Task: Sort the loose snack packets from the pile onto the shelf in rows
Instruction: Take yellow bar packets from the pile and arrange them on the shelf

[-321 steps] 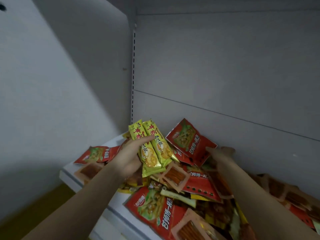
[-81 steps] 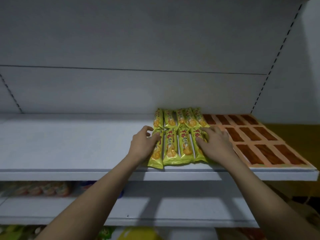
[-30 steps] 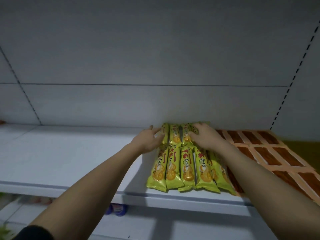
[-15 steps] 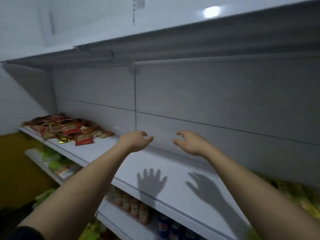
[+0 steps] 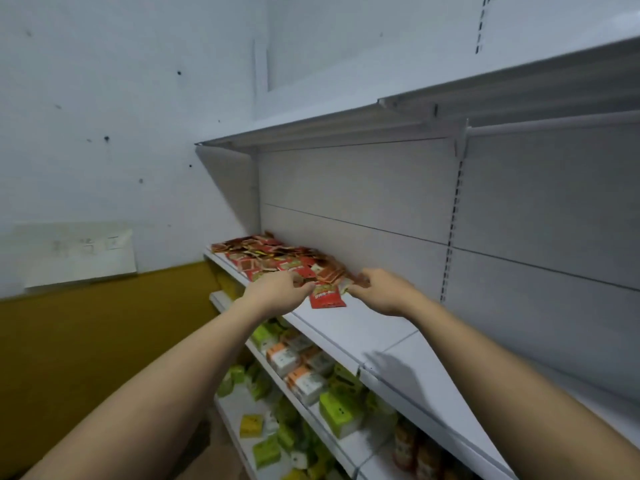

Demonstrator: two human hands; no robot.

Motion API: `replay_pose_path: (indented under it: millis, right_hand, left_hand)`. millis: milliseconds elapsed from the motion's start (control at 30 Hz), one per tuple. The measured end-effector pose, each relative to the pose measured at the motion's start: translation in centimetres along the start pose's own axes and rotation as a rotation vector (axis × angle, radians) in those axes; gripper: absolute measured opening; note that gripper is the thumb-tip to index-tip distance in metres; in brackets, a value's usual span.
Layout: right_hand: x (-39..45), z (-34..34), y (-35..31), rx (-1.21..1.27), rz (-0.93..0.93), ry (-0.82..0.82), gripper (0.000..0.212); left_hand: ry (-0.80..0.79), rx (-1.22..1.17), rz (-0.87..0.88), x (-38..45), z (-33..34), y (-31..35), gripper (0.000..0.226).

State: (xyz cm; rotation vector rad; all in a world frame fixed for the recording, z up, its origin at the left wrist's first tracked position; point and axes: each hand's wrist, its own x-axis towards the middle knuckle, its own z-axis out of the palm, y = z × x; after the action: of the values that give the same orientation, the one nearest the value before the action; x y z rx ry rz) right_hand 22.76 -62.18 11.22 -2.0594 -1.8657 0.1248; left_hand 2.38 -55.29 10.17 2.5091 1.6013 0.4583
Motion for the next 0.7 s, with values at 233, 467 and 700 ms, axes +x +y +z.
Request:
replay_pose_path:
  millis: [233,467,700]
  right_hand:
    - [10.7,6.8,-5.3,0.011,-0.087,-0.092,0.044]
    - [22.6,13.3,-5.4,0.067,-0.110,-0.202,0.044]
    - [35.5,16.9,-5.9,0.159,-0.137,-0.186,0.037]
  left_hand:
    - [0.028,-0.072,-0.122,5.6,2.6,-10.1,0.056]
    - [0.007,0.015,-0.134,15.5,5.0,-15.5,0.055]
    - [0.004,0.061,-0.197,26.8,6.3,-20.6,0.053]
